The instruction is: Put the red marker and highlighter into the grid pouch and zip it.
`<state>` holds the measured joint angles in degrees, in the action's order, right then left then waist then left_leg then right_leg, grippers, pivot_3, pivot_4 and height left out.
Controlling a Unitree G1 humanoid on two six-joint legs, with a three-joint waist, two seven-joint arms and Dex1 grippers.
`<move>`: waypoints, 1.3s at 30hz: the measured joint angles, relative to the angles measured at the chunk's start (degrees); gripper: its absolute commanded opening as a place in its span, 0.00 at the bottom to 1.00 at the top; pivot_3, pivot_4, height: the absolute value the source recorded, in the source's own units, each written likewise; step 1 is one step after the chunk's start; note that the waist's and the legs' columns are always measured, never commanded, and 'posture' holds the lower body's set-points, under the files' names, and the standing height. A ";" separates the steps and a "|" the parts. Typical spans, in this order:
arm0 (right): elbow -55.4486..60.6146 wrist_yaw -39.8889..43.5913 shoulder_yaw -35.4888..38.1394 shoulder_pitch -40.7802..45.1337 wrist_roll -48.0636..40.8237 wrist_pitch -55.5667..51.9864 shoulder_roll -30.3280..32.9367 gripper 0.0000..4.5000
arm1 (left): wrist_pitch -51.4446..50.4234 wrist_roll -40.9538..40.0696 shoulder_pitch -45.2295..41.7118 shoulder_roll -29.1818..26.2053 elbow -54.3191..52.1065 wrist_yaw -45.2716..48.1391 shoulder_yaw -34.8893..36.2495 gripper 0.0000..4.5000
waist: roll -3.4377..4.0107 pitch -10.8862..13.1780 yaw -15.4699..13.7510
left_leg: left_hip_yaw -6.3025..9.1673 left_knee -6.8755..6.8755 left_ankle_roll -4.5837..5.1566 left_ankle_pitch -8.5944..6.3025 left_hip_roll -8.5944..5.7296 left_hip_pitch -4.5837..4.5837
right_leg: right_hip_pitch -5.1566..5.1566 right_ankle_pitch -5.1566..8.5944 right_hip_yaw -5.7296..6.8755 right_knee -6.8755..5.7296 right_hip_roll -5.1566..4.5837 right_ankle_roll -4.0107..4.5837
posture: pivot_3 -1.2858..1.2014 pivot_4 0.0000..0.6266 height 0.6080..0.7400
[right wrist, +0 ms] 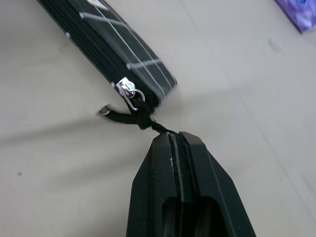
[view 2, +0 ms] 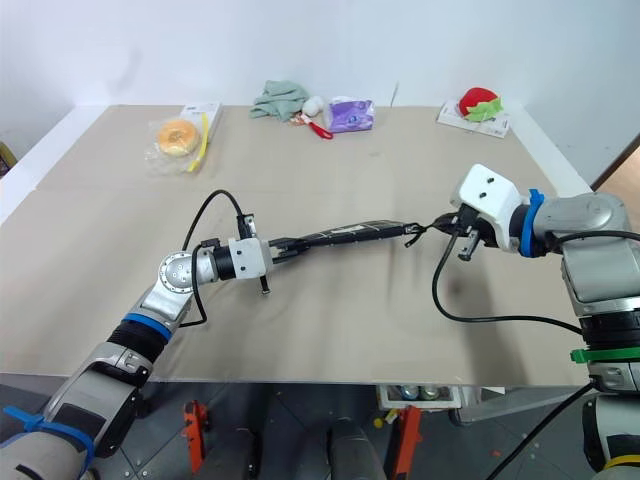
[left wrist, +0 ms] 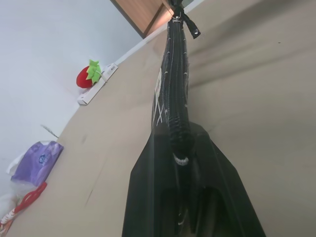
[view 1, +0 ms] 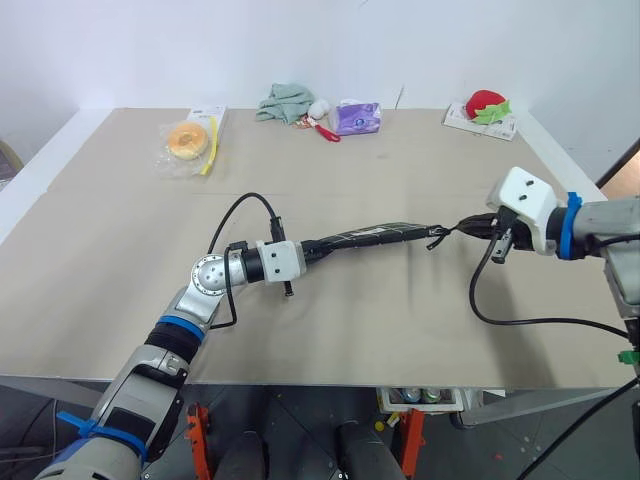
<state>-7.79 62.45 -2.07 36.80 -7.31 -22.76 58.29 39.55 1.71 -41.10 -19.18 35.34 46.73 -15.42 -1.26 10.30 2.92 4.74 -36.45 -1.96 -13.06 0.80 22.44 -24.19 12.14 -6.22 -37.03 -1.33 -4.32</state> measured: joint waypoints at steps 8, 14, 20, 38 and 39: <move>5.26 -0.08 7.18 0.30 -11.77 -9.50 -3.83 0.58 | -11.20 -8.62 4.06 -0.95 -7.89 10.76 -0.03 0.28 | 0.01 0.00 -0.13 | 0.03 -0.01 0.00 0.00 0.00 0.03 | 0.01 0.01 0.00 -0.02 0.00 -0.01 | 0.52 0.24 0.99; 5.48 -1.41 9.71 0.30 -14.48 -11.94 -3.83 1.00 | -28.70 -16.17 7.33 -4.50 -19.29 20.01 -0.17 0.89 | 0.02 0.01 -0.11 | 0.02 -0.02 0.00 0.00 0.00 0.03 | 0.01 0.02 0.01 -0.01 0.00 -0.02 | 0.52 0.24 0.99; 5.35 -2.93 9.80 -1.16 -14.78 -12.27 -3.72 1.00 | -43.49 -21.08 9.59 -6.29 -27.17 21.90 0.22 0.99 | 0.02 0.01 -0.05 | 0.02 -0.02 0.00 0.00 0.04 0.00 | 0.01 0.02 0.01 -0.02 0.04 -0.01 | 0.52 0.24 0.99; 1.32 -8.85 14.06 -13.80 -14.91 -14.22 -4.82 1.00 | -70.87 -34.27 21.19 -21.12 -33.43 0.26 30.66 0.99 | -0.04 0.05 0.12 | 0.00 0.00 -0.03 0.00 0.07 0.00 | 0.01 0.07 0.06 -0.01 0.04 0.08 | 0.52 0.24 0.99; 0.88 -8.71 14.07 -14.07 -14.93 -14.18 -4.82 1.00 | -70.97 -34.25 22.17 -22.78 -33.68 1.35 30.66 0.99 | -0.05 0.05 0.07 | 0.00 0.00 -0.04 0.00 0.07 0.00 | 0.00 0.07 0.06 -0.01 0.04 0.09 | 0.52 0.24 0.99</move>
<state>-6.91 53.74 12.00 22.73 -22.24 -36.94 53.47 -31.41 -32.54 -18.93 -41.96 1.67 48.08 15.24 -1.31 10.35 2.99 4.74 -36.45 -2.00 -13.06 0.87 22.44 -24.19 12.20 -6.16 -37.05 -1.29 -4.24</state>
